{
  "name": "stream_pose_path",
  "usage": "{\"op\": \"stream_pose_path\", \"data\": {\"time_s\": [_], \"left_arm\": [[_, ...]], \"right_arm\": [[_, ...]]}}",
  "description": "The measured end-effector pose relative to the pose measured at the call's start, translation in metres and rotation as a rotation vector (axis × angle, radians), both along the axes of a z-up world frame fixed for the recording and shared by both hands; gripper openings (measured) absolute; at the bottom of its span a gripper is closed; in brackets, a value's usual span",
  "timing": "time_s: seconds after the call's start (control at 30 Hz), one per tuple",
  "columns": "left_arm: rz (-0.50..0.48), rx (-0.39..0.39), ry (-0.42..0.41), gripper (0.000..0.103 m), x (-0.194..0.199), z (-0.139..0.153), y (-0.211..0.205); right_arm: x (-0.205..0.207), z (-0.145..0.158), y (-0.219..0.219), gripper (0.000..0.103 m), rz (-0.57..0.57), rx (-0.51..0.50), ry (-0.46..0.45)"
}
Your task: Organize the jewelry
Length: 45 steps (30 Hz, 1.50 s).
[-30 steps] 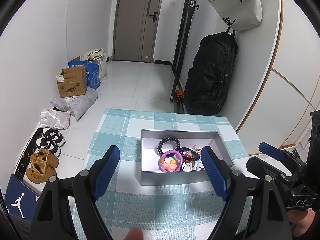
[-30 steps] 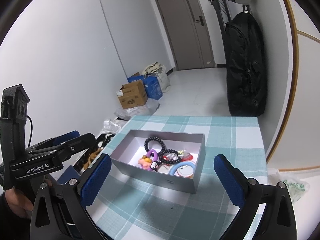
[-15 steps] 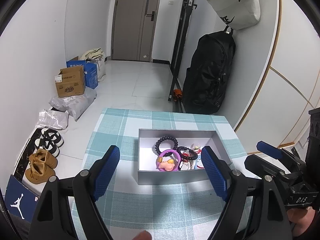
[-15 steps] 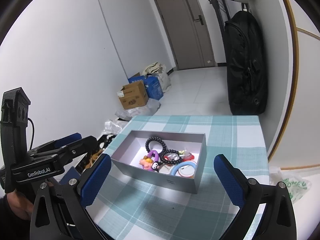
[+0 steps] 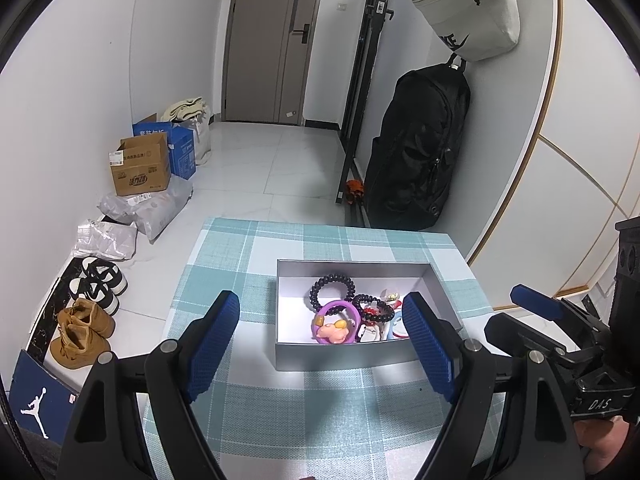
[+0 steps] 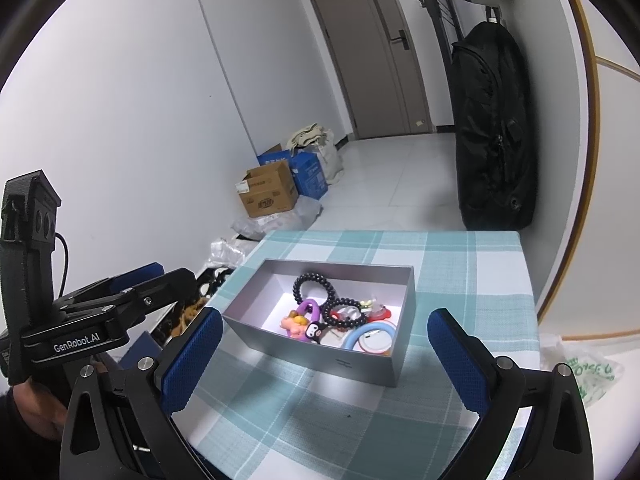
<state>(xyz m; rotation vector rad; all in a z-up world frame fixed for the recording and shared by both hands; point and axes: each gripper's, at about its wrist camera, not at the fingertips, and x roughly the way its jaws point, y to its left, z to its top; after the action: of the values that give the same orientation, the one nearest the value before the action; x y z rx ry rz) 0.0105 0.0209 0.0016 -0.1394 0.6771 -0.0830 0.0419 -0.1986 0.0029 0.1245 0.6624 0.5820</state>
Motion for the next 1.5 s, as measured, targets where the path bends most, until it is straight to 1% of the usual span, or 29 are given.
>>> {"op": "stream_pose_path", "data": {"time_s": [0.37,1.13,1.4,1.5], "left_arm": [[-0.015,0.021,-0.012,0.080,-0.0004,0.0022,-0.0065],[-0.021,0.020,-0.013,0.080,0.0001,0.0013,-0.0074],[-0.023,0.004,-0.001,0.080,0.0025,-0.0015,-0.0093],[-0.028,0.010,-0.016,0.080,0.0016,-0.0037,-0.0100]], "right_arm": [[-0.0004,0.0006,0.0011,0.103,0.000,-0.006,0.002],[-0.0014,-0.0004,0.0034,0.103,0.003,0.000,0.006],[-0.0001,-0.0019,0.0046,0.103,0.003,0.001,0.018],[0.0001,-0.0021,0.0050,0.103,0.002,-0.002,0.018]]}}
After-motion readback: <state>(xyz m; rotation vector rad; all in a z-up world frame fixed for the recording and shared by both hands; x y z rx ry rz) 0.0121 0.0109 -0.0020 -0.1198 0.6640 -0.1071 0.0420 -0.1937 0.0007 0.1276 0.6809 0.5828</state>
